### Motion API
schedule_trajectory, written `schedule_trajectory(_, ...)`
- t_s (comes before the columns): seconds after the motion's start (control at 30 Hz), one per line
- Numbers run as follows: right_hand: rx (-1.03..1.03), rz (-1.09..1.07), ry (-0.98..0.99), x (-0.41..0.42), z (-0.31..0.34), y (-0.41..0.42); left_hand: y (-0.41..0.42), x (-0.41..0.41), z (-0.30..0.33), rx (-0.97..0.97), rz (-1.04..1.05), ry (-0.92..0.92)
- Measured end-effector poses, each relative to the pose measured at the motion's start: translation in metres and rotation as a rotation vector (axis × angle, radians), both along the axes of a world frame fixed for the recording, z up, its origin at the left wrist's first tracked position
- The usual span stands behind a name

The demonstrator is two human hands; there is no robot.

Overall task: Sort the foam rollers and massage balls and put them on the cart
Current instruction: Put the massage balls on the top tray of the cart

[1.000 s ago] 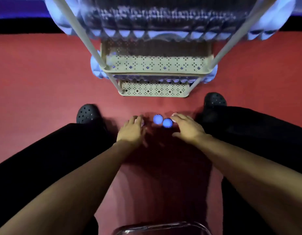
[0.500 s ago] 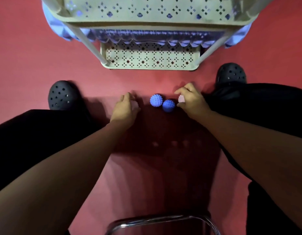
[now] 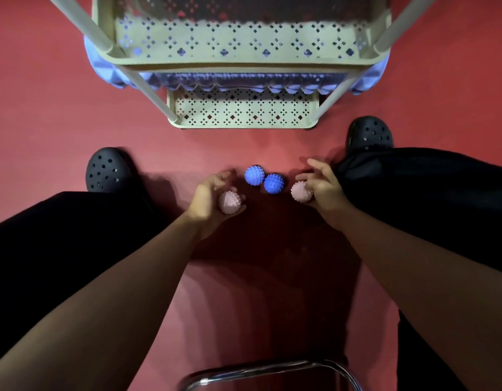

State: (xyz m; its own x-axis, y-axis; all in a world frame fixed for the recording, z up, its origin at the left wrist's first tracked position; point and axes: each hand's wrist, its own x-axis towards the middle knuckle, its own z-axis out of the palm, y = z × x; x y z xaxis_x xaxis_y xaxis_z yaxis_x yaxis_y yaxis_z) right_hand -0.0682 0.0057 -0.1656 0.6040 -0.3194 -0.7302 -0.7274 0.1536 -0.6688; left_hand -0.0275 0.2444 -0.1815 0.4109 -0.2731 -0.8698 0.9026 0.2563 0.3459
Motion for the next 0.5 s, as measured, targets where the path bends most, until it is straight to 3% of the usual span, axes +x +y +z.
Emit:
schedule_trajectory(0.13, 0.081, -0.069, 0.072, 0.006, 0.003, 0.008, -0.009, 0.0, -0.007, 0.327, -0.151, -0.183)
schedule_trajectory(0.2, 0.068, -0.01, 0.115, 0.009, 0.0, 0.012, -0.011, 0.003, -0.013, 0.491, -0.336, -0.33)
schedule_trajectory(0.4, -0.065, 0.154, 0.112, 0.005, -0.028, 0.018, -0.012, 0.018, -0.028, 0.749, -1.041, -0.708)
schedule_trajectory(0.5, -0.14, 0.317, 0.089, 0.0, -0.041, 0.018, -0.022, 0.025, -0.032, 0.801, -1.273, -0.814)
